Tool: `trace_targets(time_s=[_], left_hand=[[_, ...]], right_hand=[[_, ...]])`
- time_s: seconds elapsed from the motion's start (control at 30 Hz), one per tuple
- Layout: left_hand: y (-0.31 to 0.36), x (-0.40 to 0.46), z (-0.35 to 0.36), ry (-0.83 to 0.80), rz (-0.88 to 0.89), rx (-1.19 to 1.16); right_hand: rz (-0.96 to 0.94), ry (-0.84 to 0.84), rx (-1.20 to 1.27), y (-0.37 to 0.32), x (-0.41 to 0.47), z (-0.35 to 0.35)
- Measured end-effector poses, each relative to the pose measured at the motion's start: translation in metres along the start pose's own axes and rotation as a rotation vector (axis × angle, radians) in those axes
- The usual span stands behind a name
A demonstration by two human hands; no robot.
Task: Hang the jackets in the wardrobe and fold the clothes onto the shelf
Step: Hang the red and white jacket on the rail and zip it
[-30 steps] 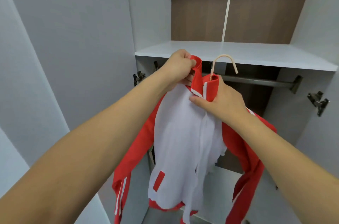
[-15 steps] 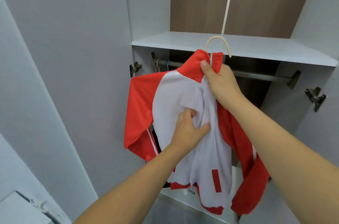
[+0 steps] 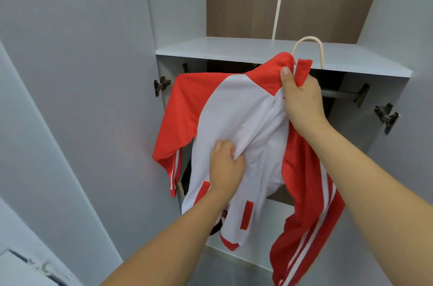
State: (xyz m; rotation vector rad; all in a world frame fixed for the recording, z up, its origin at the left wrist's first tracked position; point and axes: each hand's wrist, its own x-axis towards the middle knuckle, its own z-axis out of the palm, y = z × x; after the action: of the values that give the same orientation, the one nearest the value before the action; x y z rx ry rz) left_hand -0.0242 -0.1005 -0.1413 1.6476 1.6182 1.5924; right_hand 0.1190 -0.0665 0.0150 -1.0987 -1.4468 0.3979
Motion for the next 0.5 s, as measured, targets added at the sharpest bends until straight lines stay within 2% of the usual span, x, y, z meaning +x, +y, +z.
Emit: trace_targets(time_s=[0.1, 0.23, 0.37, 0.43, 0.5], left_hand=[[-0.011, -0.005, -0.008, 0.003, -0.009, 0.038], [-0.040, -0.007, -0.027, 0.033, -0.167, 0.137], [-0.082, -0.010, -0.061, 0.026, -0.368, 0.424], [-0.088, -0.006, -0.073, 0.050, -0.416, 0.344], [-0.077, 0.003, -0.079, 0.058, -0.350, 0.215]], right_hand=[[-0.003, 0.046, -0.147, 0.002, -0.003, 0.000], [-0.019, 0.103, -0.296, 0.006, -0.007, 0.006], [-0.101, 0.159, -0.528, 0.020, -0.009, 0.000], [-0.137, 0.184, -0.622, 0.030, -0.011, -0.003], [-0.193, 0.159, -0.692, 0.038, -0.020, -0.003]])
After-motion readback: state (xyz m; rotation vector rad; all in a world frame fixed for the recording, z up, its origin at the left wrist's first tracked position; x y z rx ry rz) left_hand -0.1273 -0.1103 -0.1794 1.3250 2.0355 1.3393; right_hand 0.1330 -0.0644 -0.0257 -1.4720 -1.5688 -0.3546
